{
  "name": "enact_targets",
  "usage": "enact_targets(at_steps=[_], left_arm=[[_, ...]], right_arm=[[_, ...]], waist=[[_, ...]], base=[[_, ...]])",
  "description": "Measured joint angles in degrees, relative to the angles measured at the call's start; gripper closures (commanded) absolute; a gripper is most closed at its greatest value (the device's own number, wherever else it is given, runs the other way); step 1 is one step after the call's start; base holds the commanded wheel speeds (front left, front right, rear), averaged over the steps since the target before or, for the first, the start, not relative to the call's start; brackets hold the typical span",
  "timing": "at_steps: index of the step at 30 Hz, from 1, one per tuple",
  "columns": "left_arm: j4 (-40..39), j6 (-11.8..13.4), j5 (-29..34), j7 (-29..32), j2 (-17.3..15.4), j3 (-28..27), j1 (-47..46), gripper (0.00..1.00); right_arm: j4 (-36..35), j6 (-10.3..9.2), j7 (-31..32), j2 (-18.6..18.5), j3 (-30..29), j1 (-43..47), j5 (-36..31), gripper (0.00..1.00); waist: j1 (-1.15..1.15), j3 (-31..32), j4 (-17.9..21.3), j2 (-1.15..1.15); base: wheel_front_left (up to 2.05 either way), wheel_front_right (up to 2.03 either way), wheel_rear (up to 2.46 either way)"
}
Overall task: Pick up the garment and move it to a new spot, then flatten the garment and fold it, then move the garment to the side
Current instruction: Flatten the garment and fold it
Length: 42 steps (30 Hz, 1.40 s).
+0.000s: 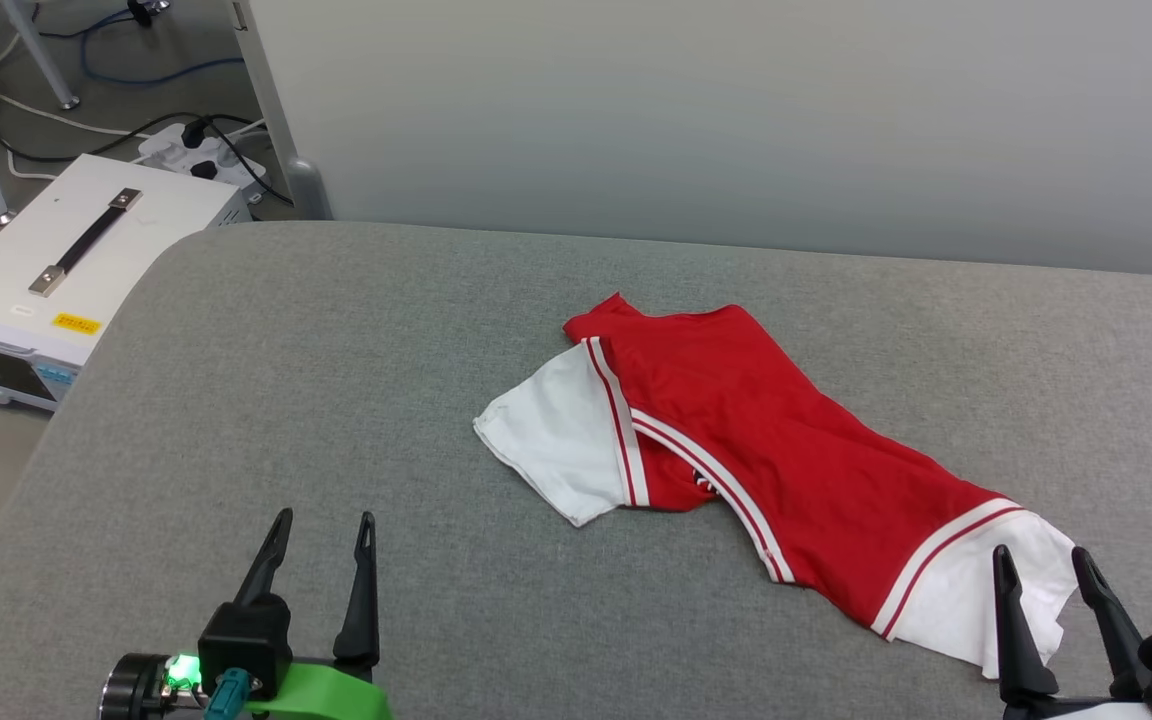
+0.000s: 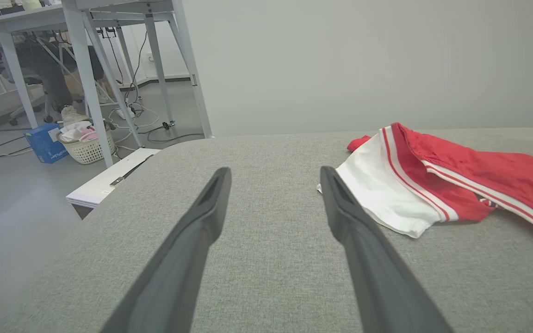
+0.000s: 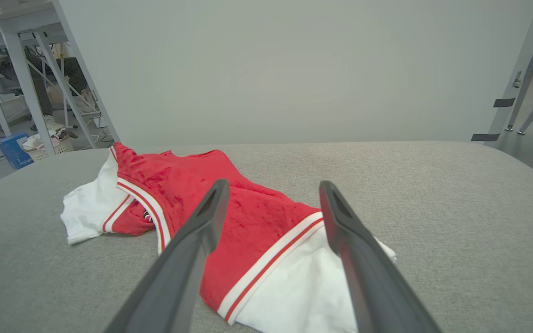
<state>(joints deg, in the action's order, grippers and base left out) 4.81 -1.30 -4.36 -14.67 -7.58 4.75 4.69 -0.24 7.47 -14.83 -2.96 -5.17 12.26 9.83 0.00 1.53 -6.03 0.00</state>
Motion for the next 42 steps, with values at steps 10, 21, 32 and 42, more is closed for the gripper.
enact_targets(at_steps=[10,21,32,42], left_arm=[[0.03,-0.79,0.93,0.00,0.90,-1.23,-0.02,0.00],[-0.05,-1.32,1.38,0.00,2.04,-2.24,-0.33,0.00],[-0.35,-1.77,1.56,0.00,2.68,-2.86,-3.23,0.00],[-0.52,-2.26,1.86,0.00,3.71,-1.88,-7.82,0.00]], right_arm=[[-7.21,0.00,0.00,-6.42,-1.51,-7.91,0.77,0.00],[-5.68,0.01,13.38,-31.98,14.89,-15.93,20.22,0.00],[-6.46,0.02,49.41,-45.28,26.82,-17.55,34.31,0.00],[1.07,0.02,53.31,-44.25,37.93,-23.26,33.93,0.00]], waist=[[0.00,-0.96,0.27,0.00],[0.00,-2.91,0.70,0.00],[0.00,-6.73,0.99,0.00],[0.01,-12.15,-0.38,0.00]], base=[[0.00,0.00,0.00],[0.00,0.00,0.00],[0.00,0.00,0.00],[0.00,0.00,0.00]])
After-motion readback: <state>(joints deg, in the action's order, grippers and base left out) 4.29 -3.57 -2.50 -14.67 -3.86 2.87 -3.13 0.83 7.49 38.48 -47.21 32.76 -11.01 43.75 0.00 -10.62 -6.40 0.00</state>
